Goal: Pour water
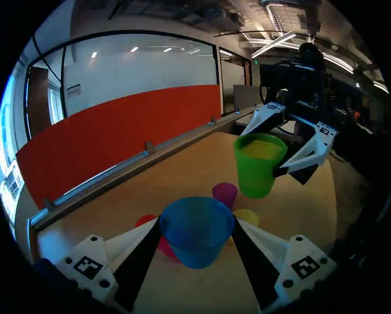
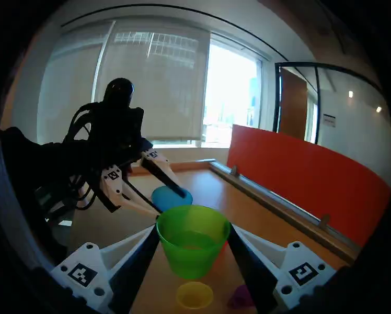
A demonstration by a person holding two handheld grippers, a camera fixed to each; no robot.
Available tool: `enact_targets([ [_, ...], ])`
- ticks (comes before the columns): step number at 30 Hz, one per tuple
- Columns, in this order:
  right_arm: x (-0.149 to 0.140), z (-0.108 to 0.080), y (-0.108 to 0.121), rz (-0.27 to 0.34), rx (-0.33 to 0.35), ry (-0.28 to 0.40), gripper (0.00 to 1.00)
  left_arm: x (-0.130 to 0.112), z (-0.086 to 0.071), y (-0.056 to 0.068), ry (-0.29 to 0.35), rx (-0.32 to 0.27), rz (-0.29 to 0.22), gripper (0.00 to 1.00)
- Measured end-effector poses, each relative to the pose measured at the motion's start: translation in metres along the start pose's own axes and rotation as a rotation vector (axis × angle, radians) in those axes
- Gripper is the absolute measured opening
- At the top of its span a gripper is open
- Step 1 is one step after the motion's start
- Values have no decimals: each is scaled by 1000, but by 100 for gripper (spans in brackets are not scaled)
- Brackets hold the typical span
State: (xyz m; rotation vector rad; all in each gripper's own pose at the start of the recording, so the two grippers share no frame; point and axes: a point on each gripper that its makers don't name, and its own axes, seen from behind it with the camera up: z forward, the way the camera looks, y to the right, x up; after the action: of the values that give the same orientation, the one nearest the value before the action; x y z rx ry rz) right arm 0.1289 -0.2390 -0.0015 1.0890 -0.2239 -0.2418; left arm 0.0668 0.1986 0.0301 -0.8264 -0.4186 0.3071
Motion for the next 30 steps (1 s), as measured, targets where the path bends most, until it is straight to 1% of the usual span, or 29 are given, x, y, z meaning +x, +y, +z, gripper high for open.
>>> enact_targets([
  [6,-7,-3,1,-4,0,-19,93,-9,3,6,-18,-15,14,90],
  [14,-18,-7,6,2,-7,-38,92,-21,9,12,-43,-35,10,90],
  [26,-50,-16,13,22,-20,-97,92,-52,23,31,-105,-87,22,90],
  [30,-63,-19,16,33,-28,-119,92,-63,28,34,-128,-98,25,90],
])
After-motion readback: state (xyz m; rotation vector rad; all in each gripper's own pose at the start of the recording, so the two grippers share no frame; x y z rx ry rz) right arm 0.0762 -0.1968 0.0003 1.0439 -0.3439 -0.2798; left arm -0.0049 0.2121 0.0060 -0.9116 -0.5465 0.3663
